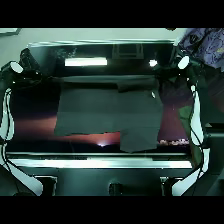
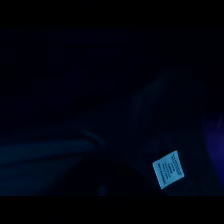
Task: Fold the clothes and pants, and hang the long-sleeved shirts on hangers.
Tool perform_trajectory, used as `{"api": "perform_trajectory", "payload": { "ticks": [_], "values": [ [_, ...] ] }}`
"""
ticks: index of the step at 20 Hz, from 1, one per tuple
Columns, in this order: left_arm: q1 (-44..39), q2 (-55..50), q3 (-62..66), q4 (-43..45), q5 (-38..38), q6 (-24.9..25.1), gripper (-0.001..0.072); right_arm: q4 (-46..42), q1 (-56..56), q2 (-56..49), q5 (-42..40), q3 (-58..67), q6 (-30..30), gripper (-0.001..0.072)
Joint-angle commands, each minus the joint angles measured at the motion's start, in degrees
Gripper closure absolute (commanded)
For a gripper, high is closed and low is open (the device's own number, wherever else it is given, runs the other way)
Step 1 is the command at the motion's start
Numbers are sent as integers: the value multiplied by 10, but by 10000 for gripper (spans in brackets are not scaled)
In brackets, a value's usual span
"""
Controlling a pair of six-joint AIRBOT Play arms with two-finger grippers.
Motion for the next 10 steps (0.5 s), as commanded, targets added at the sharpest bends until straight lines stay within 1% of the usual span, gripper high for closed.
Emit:
{"api": "perform_trajectory", "payload": {
  "ticks": [1,3,5,10],
  "values": [
    [-1,-8,0,6,-105,-24,694,-36,0,-3,76,0,-1,678],
    [-1,-9,-17,9,-151,-31,694,-48,0,-7,113,0,-1,678],
    [-1,-9,-45,9,-173,-31,694,-49,0,-13,137,0,-1,678],
    [-4,-9,-87,6,-194,-45,693,-49,0,-36,166,-1,-1,678]
  ]
}}
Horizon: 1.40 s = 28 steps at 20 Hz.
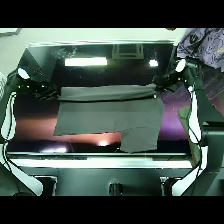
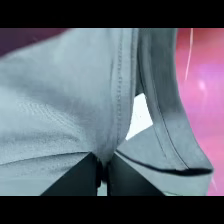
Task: Fold the clothes and pants, and hang the long-sleeved shirts on hangers.
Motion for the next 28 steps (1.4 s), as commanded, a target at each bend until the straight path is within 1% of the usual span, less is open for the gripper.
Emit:
{"api": "perform_trajectory", "payload": {
  "ticks": [1,6,7,8,9,10,11,12,13,14,15,16,17,18,19,20,22,23,25,28],
  "values": [
    [-3,0,-24,-6,-28,-9,693,-3,0,-17,28,0,0,678],
    [-14,-1,-23,-6,-23,-8,687,6,1,-41,53,-1,0,676],
    [-15,-1,-23,-6,-20,-8,650,10,1,-45,58,-1,0,652],
    [-16,-1,-23,-10,-18,-9,516,19,1,-50,62,-1,0,570],
    [-15,-1,-22,-22,-16,-9,301,28,1,-51,63,-1,-3,446],
    [-13,0,-17,-35,-16,-9,141,32,1,-50,63,0,-7,317],
    [-9,2,-8,-47,-16,-9,137,32,1,-44,65,0,-9,235],
    [-2,9,6,-59,-17,-12,122,31,-1,-33,73,0,-25,221],
    [7,21,21,-62,-17,-17,86,23,-6,-15,87,0,-48,217],
    [21,39,34,-62,-19,-23,85,9,-12,4,104,0,-70,188],
    [37,63,36,-62,-23,-24,85,-12,-21,29,131,0,-105,148],
    [57,89,33,-62,-33,-22,85,-21,-39,54,154,-4,-132,149],
    [79,112,23,-62,-48,-22,85,12,-67,81,150,-22,-135,155],
    [101,136,0,-62,-60,-22,85,45,-97,115,148,-60,-162,156],
    [124,167,-40,-62,-61,-21,85,80,-128,148,143,-115,-177,156],
    [145,201,-94,-62,-59,-16,86,121,-161,187,141,-189,-200,156],
    [176,267,-212,-62,-37,-7,86,158,-211,260,131,-352,-226,156],
    [186,296,-268,-62,-21,-7,86,163,-228,294,116,-429,-237,156],
    [196,339,-360,-62,8,-7,87,169,-239,352,85,-566,-259,156],
    [188,351,-424,-61,16,-7,88,236,-238,382,49,-686,-296,156]
  ]
}}
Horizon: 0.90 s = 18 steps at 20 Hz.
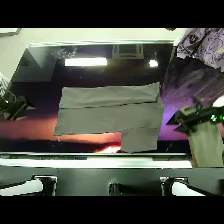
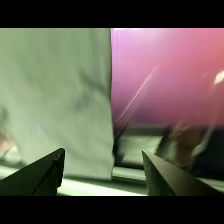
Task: Fold the clothes and pants, and hang the long-sleeved shirts on hangers.
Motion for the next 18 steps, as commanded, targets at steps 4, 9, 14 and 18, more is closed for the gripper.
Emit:
{"api": "perform_trajectory", "payload": {
  "ticks": [4,9,14,18],
  "values": [
    [-5,30,-92,-1,24,2,88,83,-14,47,-80,-207,-66,157],
    [-5,30,-92,-1,26,2,88,139,-14,47,-114,-236,-78,158],
    [-5,30,-92,-9,25,0,88,192,-14,47,-142,-271,-81,192],
    [-4,29,-100,-38,13,7,88,219,-14,47,-147,-280,-92,440]
  ]
}}
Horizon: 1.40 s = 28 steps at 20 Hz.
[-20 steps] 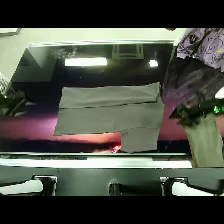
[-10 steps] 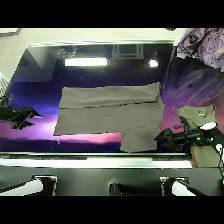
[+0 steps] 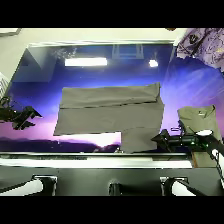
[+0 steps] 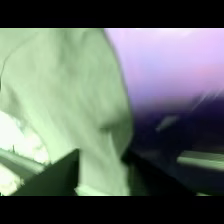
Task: Fold the clothes and pants, and hang the long-sleeved shirts on hangers.
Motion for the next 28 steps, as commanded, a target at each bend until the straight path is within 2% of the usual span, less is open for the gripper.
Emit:
{"api": "perform_trajectory", "payload": {
  "ticks": [1,2,4,8,15,19,20,21,22,25,28],
  "values": [
    [4,0,-14,-34,-6,25,88,28,0,0,-1,-8,-12,584],
    [10,0,-28,-54,-4,43,87,29,0,1,-2,-8,-16,675],
    [22,0,-75,-103,9,97,88,30,0,1,-5,-8,-17,678],
    [30,-1,-152,-145,53,149,88,38,0,1,-4,-8,-17,678],
    [22,-26,-163,-146,47,166,88,52,0,1,-5,-8,-15,678],
    [-17,-48,-163,-148,43,176,110,59,0,1,2,-8,-15,678],
    [-27,-55,-163,-148,44,176,230,59,0,2,9,-8,-15,678],
    [-34,-60,-163,-148,45,176,524,57,0,6,11,-8,-16,678],
    [-39,-63,-163,-151,45,176,689,57,0,16,8,-8,-16,678],
    [-40,-57,-162,-177,46,169,692,52,0,56,7,-8,-14,679],
    [-38,-21,-163,-175,35,130,694,17,0,124,31,-8,23,680]
  ]
}}
